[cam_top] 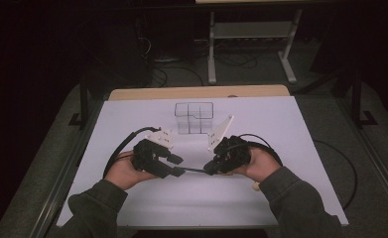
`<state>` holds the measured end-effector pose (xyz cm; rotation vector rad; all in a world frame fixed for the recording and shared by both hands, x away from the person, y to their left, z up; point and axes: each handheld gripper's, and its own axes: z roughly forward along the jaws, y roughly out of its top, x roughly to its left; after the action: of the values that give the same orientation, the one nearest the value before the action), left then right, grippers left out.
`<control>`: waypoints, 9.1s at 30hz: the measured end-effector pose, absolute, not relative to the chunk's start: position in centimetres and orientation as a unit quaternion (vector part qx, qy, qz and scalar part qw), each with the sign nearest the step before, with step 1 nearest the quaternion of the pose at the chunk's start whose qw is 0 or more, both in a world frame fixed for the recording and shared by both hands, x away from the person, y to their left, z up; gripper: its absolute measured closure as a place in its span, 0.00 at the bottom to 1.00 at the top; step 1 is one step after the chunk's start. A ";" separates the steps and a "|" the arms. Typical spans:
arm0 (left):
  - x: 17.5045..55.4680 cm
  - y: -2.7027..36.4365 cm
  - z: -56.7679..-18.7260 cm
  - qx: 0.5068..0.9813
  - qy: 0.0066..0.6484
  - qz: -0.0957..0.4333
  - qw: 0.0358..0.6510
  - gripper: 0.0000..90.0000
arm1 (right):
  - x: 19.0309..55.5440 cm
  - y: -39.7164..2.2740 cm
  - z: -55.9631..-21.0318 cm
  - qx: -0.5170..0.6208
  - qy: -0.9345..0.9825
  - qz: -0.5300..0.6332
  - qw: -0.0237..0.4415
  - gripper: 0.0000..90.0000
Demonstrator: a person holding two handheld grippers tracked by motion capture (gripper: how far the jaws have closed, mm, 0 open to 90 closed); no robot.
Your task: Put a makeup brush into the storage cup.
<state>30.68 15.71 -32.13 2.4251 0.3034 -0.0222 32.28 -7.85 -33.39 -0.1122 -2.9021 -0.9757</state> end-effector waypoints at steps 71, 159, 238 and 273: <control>29.9 15.4 -33.0 0.955 0.057 -0.041 0.289 0.95 | 31.2 -5.5 -33.5 0.025 -0.952 -0.303 0.033 0.91; 29.4 17.0 -33.4 0.954 0.056 -0.044 0.292 0.85 | 31.6 -7.3 -34.3 0.027 -0.945 -0.319 0.066 0.93; 29.1 15.3 -34.9 0.957 0.052 -0.046 0.282 0.92 | 31.3 -6.0 -32.2 0.054 -0.953 -0.293 0.046 0.93; 29.1 15.2 -35.1 0.953 0.052 -0.049 0.296 0.91 | 31.5 -7.6 -32.3 0.039 -0.938 -0.341 0.054 0.93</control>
<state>29.14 15.18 -35.10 2.5343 0.1381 -0.1296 31.47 -7.58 -32.35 0.1198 -2.8490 -1.0354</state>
